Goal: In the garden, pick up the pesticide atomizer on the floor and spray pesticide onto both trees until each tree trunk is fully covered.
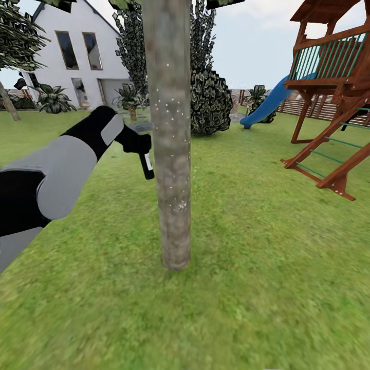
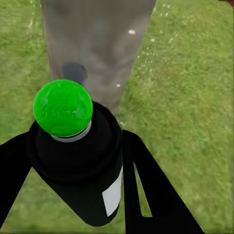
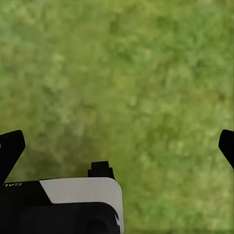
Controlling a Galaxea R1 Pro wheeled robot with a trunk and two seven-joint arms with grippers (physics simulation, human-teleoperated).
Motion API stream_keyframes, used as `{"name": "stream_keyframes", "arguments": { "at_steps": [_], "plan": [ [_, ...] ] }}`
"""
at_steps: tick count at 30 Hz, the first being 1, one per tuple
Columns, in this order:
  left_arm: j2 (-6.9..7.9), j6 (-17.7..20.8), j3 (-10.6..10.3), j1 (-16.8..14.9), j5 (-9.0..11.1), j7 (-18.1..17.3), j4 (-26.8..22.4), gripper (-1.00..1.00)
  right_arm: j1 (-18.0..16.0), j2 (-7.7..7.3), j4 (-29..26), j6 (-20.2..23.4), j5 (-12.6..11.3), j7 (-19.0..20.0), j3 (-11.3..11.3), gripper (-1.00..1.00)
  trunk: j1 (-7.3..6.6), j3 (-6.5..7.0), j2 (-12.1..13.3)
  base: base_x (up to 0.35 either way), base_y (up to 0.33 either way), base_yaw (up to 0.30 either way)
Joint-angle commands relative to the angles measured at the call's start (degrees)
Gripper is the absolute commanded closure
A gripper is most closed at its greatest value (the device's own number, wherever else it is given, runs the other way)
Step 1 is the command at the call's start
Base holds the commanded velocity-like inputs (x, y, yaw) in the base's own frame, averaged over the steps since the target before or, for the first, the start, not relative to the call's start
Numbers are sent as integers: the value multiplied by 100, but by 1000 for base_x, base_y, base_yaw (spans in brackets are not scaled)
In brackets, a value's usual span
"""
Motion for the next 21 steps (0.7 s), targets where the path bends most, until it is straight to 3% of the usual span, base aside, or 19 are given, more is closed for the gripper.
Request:
{"name": "stream_keyframes", "arguments": {
  "at_steps": [1,3,6,14,21],
  "plan": [
    [4,-15,-18,-5,33,-1,57,100,-8,1,15,-29,-46,-4,48,-100,1,-8,-7,0,0,0],
    [7,-173,-21,-2,29,-1,312,100,-8,1,15,-29,-46,-4,48,-100,1,-8,-7,0,0,0],
    [1,-855,-26,5,23,-6,848,100,-7,2,15,-29,-46,-4,48,-100,1,-8,-7,0,0,0],
    [-2,-1471,-31,360,20,-12,987,100,-6,7,15,-29,-46,-2,48,-100,1,-8,-7,0,0,0],
    [-168,-2038,-35,1238,20,-15,991,100,-10,8,15,-29,-41,2,53,-100,1,-8,-7,0,0,0]
  ]
}}
